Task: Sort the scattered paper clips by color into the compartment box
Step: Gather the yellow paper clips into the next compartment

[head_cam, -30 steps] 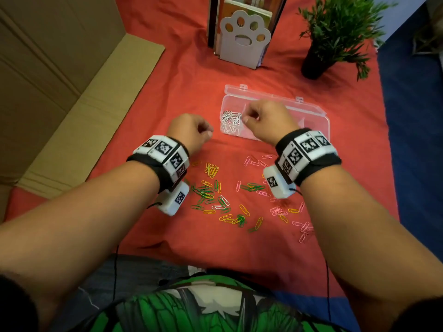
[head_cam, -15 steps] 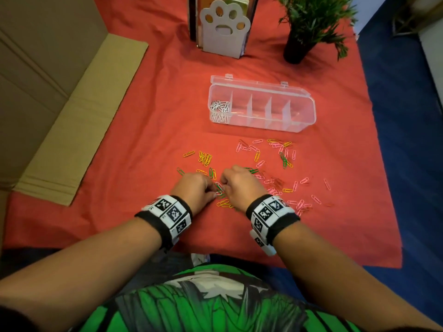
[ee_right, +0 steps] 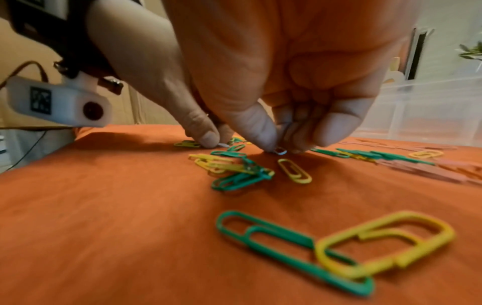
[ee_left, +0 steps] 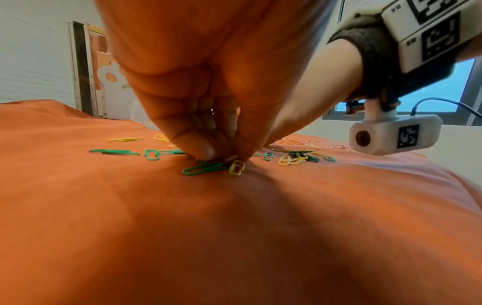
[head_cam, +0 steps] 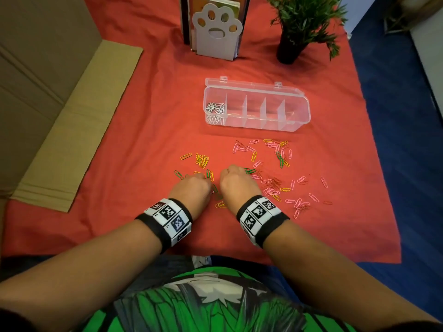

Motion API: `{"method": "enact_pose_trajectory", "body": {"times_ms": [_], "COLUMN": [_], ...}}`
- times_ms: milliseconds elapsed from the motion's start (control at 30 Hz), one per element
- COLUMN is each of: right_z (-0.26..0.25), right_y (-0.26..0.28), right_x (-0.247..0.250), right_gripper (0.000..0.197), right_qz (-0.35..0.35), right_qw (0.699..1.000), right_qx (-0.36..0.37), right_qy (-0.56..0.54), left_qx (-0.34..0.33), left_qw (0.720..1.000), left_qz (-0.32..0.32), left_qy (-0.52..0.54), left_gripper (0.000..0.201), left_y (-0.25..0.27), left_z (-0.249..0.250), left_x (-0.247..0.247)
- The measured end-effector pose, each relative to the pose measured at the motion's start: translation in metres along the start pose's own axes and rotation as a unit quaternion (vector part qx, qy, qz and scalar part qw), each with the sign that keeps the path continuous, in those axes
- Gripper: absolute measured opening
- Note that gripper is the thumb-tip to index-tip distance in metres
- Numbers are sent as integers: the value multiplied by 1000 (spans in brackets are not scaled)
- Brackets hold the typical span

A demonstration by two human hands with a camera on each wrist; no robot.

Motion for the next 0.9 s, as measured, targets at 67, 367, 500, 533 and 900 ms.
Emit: {"method": "enact_pose_trajectory", "body": {"times_ms": [67,367,500,533,900], "right_z": [4,92,99,98,87], "right_y": [-5,-20,-44,-52,-80], "right_x": [-1,26,83,94,116], "right_gripper": [27,22,16,16,19], "right_qz": [-9,23,96,108,110], "right_qw": [1000,851,846,844,918], "right_qx": [0,-216,-183,-179,-146], "right_qy": [-14,-478,-492,-494,-353], "left_qx": [-3,123,155,164,161], "left_qw": [1000,912,891,890,902], "left_qz": [2,104,186,195,188], "left_qy": [6,377,384,378,353], "left_gripper": [23,13,15,16,19], "left_y": [0,-45,-90,-97,-48], "left_z": [1,-42,-60,-63,-73], "left_x": [2,75,124,132,111]}}
Point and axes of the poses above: each hand's wrist, its own y-axis away from the middle knuckle, its own x-axis out of the back of the hand, z = x × y, the point moved 8 cm from there along -y, towards the middle knuckle, and after that the axes turned 1 degree about -z, right-handed, at the moved point
